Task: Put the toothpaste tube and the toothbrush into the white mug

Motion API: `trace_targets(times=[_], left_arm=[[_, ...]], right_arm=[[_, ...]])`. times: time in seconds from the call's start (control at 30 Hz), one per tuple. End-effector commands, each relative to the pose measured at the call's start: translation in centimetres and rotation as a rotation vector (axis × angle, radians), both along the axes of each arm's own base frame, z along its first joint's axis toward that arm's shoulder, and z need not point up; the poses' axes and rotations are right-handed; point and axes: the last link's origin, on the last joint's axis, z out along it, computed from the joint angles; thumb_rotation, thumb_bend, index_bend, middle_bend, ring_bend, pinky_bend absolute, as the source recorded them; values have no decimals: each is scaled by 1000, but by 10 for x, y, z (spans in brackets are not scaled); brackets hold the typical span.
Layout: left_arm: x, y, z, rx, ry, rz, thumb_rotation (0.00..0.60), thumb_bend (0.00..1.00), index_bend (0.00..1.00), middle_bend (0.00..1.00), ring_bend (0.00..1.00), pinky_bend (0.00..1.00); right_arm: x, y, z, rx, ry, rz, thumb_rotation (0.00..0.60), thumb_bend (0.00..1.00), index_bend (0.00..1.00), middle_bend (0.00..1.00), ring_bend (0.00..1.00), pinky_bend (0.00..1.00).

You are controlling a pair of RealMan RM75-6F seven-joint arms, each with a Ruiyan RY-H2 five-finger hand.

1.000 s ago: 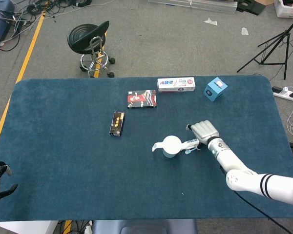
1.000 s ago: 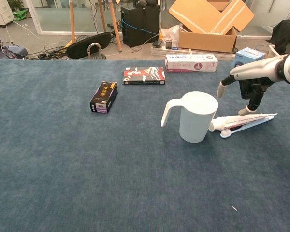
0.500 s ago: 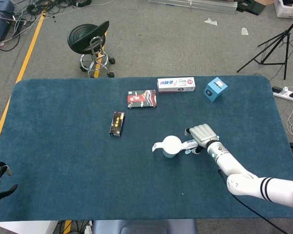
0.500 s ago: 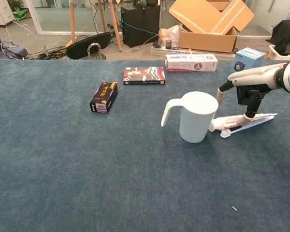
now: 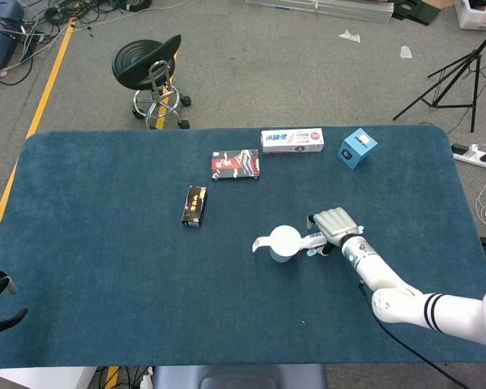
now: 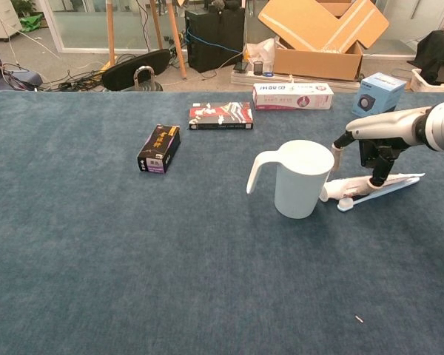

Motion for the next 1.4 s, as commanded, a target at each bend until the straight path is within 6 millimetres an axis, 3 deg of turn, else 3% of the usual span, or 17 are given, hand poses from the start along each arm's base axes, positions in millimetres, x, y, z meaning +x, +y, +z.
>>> trace_targets(times=[0.03, 0.57, 1.03, 1.4], left_arm=[[-1, 0, 0, 1, -1, 2, 600, 0, 521, 377, 305, 417], [-2, -3, 2, 10, -5, 7, 600, 0, 521, 377, 305, 417], [-3, -4, 1, 7, -8, 12, 600, 0, 521, 377, 305, 417], [-3, -3, 0, 3, -7, 13, 600, 0, 521, 377, 306, 417]], right_arm=[[0, -1, -3, 4, 0, 0, 600, 143, 355, 1000, 981, 1000], [-3, 0, -6, -3, 52, 47, 600, 151, 373, 1000, 981, 1000], [-17, 17, -6, -42, 101, 164, 600, 156, 384, 1000, 981, 1000], [-23, 17, -13, -52, 118, 191, 600, 156, 387, 1000, 981, 1000]])
